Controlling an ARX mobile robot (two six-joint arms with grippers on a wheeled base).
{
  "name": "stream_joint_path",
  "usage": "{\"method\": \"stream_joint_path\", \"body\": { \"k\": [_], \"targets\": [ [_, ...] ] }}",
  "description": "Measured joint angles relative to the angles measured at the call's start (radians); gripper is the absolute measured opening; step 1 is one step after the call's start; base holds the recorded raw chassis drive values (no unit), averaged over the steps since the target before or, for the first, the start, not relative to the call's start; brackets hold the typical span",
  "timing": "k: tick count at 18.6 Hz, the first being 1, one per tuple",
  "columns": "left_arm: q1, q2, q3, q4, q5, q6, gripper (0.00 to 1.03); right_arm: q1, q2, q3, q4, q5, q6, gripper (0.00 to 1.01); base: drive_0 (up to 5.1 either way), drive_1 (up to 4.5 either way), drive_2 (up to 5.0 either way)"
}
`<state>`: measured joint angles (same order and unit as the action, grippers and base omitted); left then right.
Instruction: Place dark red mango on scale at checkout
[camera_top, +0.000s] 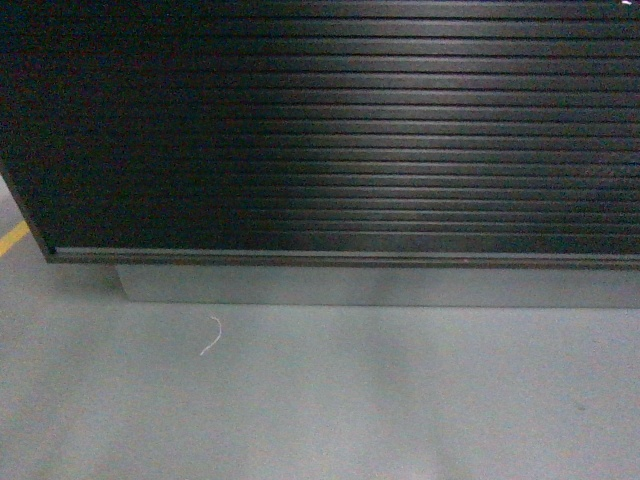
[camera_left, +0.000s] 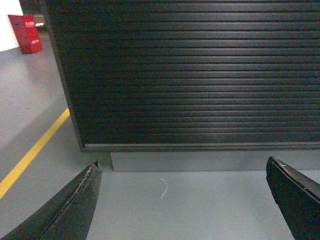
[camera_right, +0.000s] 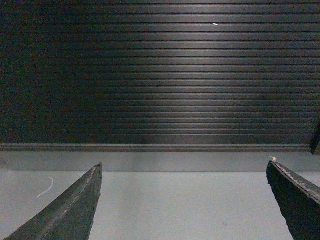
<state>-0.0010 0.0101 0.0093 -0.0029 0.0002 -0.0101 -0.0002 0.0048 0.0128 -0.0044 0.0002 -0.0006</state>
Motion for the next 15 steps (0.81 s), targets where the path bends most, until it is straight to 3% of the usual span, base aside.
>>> {"method": "stream_joint_path", "body": {
  "k": [7, 15],
  "targets": [
    [0.0, 0.0, 0.0, 0.001, -0.002, 0.0, 0.98, 0.0, 0.0, 0.0, 0.004, 0.0, 0.0, 0.98, -0.1, 3.84, -4.1],
    [0.0, 0.0, 0.0, 0.0, -0.001, 0.0, 0.98, 0.0, 0.0, 0.0, 0.0, 0.0, 0.0, 0.98, 0.0, 1.79, -1.8]
  ]
}}
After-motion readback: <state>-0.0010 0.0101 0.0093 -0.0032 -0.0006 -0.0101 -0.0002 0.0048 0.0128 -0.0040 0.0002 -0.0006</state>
